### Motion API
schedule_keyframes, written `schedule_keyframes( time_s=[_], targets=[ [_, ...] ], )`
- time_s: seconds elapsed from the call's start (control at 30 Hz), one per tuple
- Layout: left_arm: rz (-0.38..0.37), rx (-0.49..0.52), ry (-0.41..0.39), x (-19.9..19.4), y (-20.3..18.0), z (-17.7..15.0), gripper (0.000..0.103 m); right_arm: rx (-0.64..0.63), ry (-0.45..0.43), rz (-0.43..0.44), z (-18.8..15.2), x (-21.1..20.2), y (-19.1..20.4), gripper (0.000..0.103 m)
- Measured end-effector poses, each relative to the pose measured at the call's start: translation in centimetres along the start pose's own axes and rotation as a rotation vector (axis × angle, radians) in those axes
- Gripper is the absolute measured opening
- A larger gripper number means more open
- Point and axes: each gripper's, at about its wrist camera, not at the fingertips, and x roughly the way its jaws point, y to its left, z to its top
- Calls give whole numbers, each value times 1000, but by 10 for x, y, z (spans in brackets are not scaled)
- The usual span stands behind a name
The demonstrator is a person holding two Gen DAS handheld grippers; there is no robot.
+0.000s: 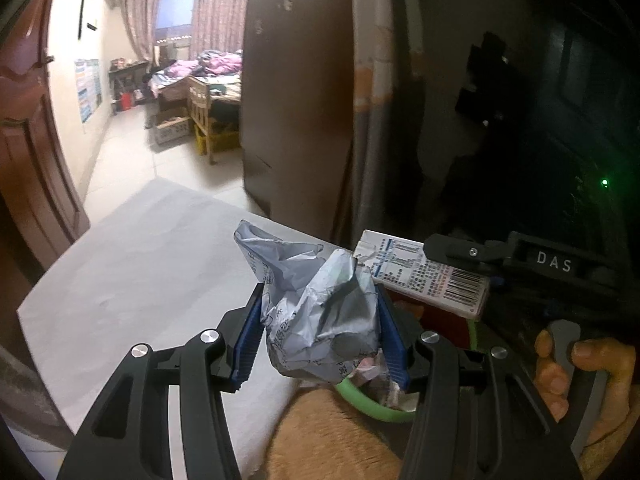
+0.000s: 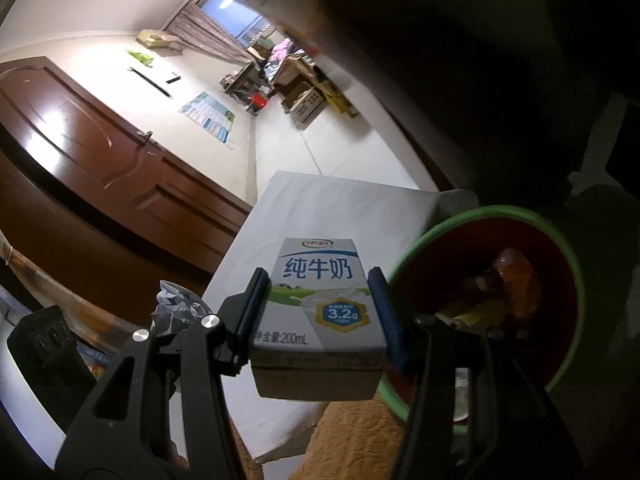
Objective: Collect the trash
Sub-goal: 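Open both tools over the bin to drop the newspaper ball and carton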
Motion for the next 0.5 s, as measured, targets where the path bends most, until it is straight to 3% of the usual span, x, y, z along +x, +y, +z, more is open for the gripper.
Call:
schedule_keyframes(
  time_s=[0.37, 0.5],
  targets=[
    [-83, 12, 79, 42, -22, 2, 50, 48, 19, -124, -1, -4, -40, 50],
    [-124, 4, 98, 56, -28, 3, 59, 72, 38, -158, -5, -2, -51, 50]
  ],
)
